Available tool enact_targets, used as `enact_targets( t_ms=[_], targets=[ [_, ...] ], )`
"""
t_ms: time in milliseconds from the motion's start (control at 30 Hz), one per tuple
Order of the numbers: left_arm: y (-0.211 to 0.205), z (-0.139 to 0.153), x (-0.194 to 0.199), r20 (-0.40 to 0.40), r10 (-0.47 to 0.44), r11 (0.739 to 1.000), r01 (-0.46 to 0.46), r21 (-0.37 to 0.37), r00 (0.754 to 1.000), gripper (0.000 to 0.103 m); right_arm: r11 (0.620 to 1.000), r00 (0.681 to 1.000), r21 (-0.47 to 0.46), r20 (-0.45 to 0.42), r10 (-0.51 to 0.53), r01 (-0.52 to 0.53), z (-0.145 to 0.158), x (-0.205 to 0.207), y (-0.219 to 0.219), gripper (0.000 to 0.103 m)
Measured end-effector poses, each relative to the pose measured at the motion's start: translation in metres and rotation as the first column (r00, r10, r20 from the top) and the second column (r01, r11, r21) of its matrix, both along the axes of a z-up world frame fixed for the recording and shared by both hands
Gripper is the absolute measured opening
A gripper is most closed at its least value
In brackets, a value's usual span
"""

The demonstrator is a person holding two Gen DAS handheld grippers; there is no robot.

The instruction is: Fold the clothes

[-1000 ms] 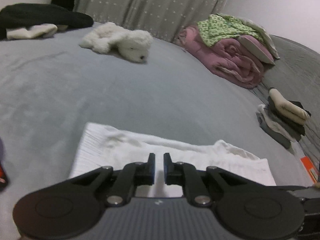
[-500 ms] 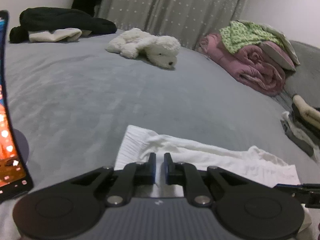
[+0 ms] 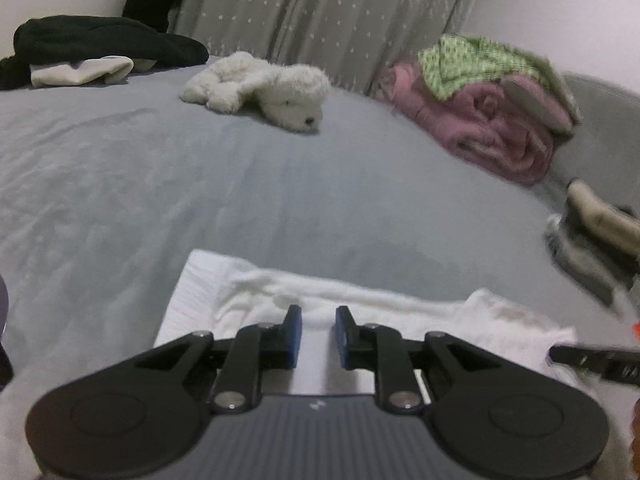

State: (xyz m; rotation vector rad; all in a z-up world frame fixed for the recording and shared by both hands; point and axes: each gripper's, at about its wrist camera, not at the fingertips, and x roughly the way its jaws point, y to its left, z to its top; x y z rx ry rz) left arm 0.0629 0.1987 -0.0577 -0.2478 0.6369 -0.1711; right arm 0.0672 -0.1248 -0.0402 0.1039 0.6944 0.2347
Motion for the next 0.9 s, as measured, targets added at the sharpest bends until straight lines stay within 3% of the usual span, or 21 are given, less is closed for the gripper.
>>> enact_targets(
  t_ms=[100, 200, 233, 300, 400, 500, 733, 900],
  targets=[
    [-0.001, -0.005, 0.001, 0.005, -0.015, 1.000, 0.015, 0.027, 1.000, 0.019, 0.998, 0.999, -0.049, 0.041, -0.022, 0.024, -0.007, 0.005, -0.011, 0.037],
    [-0.001, -0.004, -0.001, 0.008, -0.017, 0.999, 0.016, 0.036, 1.000, 0.019, 0.999, 0.997, -0.028, 0.060, -0.037, 0.039, -0.013, 0.010, -0.028, 0.029],
    [-0.002, -0.004, -0.001, 0.008, -0.016, 0.999, 0.015, 0.042, 1.000, 0.019, 0.998, 0.996, -0.037, 0.068, -0.050, 0.053, -0.011, 0.009, -0.030, 0.029],
    [-0.004, -0.002, -0.002, 0.009, -0.013, 0.998, 0.013, 0.056, 1.000, 0.020, 0.995, 0.994, -0.054, 0.084, -0.077, 0.082, -0.008, 0.008, -0.035, 0.040],
    [-0.009, 0.002, -0.006, 0.016, -0.013, 0.998, 0.012, 0.061, 1.000, 0.034, 0.995, 0.992, -0.049, 0.097, -0.087, 0.092, -0.001, 0.004, -0.044, 0.040],
    [-0.019, 0.009, -0.012, 0.030, -0.044, 0.997, 0.042, 0.065, 0.999, 0.039, 0.997, 0.993, -0.019, 0.098, -0.072, 0.075, 0.006, -0.004, -0.051, 0.040],
    [-0.053, 0.019, -0.031, 0.074, -0.194, 0.979, 0.189, 0.073, 0.978, 0.043, 0.993, 0.989, -0.066, 0.111, 0.101, -0.094, 0.010, -0.037, -0.037, 0.040],
    [-0.079, 0.009, -0.042, 0.050, -0.357, 0.928, 0.348, 0.136, 0.933, 0.049, 0.975, 0.973, -0.101, 0.093, 0.209, -0.200, 0.003, -0.057, -0.025, 0.040]
  ],
)
